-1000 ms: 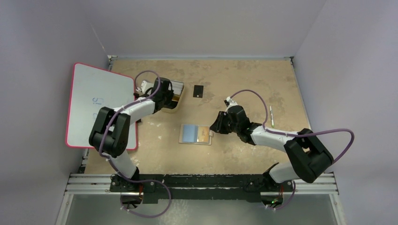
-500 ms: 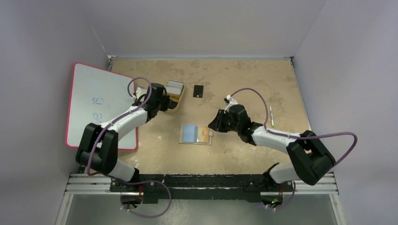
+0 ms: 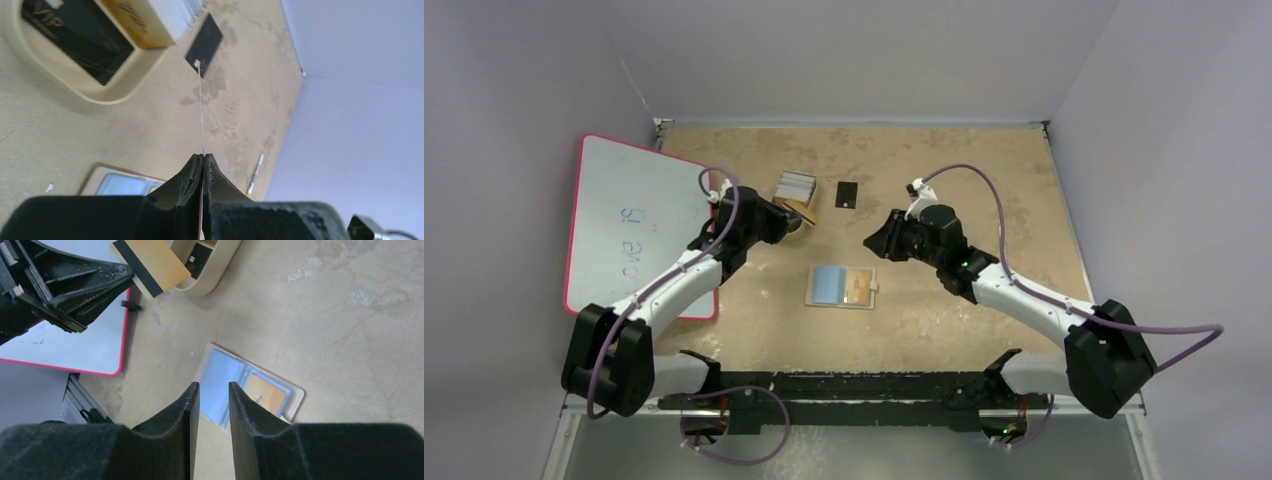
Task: Put the credit cards into the card holder
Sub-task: Pick up the credit card from the storage box.
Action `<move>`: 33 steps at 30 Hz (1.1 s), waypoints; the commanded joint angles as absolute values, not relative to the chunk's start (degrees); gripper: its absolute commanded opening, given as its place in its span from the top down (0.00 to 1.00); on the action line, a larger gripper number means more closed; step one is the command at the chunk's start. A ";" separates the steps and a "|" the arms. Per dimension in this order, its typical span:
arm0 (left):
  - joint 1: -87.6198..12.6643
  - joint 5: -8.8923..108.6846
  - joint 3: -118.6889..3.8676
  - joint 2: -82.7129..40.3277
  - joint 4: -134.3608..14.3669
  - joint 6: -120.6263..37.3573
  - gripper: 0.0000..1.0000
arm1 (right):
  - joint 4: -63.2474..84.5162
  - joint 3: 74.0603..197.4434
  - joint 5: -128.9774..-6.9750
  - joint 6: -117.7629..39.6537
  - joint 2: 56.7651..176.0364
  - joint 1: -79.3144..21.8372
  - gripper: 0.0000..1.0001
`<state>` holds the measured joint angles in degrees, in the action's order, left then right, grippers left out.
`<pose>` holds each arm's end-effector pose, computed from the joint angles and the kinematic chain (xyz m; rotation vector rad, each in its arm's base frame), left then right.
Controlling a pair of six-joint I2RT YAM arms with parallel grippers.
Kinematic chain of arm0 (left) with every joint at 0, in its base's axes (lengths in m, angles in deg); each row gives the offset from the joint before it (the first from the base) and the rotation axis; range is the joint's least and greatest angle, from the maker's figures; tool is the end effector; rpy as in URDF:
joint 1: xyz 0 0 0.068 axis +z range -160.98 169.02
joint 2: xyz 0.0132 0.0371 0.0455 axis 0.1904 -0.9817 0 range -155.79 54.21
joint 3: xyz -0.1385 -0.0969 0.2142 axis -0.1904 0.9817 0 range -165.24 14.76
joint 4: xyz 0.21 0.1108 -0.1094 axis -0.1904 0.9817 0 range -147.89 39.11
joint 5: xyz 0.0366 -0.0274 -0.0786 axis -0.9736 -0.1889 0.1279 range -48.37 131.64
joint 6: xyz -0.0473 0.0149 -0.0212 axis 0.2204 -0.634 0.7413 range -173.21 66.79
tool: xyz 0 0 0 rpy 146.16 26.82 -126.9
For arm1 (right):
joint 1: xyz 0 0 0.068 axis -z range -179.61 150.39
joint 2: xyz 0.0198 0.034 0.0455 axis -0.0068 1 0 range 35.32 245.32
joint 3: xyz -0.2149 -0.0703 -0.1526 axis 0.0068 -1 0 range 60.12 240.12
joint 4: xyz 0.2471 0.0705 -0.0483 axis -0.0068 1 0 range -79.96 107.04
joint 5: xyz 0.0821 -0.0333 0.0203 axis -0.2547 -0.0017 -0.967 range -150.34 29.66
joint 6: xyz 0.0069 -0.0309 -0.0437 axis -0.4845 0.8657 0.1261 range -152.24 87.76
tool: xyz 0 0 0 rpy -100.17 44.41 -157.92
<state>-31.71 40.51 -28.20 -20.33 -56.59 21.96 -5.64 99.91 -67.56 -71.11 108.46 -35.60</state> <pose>0.2638 -0.0990 0.2312 -1.0636 2.0406 -0.9149 0.2282 0.1712 0.2483 -0.0422 2.0057 0.9909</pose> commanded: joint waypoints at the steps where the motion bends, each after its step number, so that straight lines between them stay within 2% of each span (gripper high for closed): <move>1: -32.08 50.71 -27.08 -16.24 -64.72 13.52 1.00 | -5.33 103.28 -67.65 -68.49 104.99 -35.70 0.68; 12: -33.90 69.87 -24.61 -13.46 -72.76 7.82 1.00 | -9.31 105.51 -81.50 -68.12 99.39 -33.17 0.56; 19: -37.47 74.93 -23.67 -11.33 -79.53 8.37 1.00 | -12.07 105.96 -89.48 -70.19 99.66 -29.99 0.46; 23: -38.35 77.45 -22.47 -10.43 -84.63 10.32 1.00 | -13.34 105.34 -92.93 -71.18 99.96 -28.42 0.43; 33: -40.69 77.75 -21.55 -9.33 -85.33 9.99 1.00 | -17.77 103.61 -97.57 -73.52 100.75 -27.21 0.43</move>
<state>-39.58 76.33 -21.93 -11.00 -80.72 10.23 -13.03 103.25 -94.20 -72.18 100.92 -27.45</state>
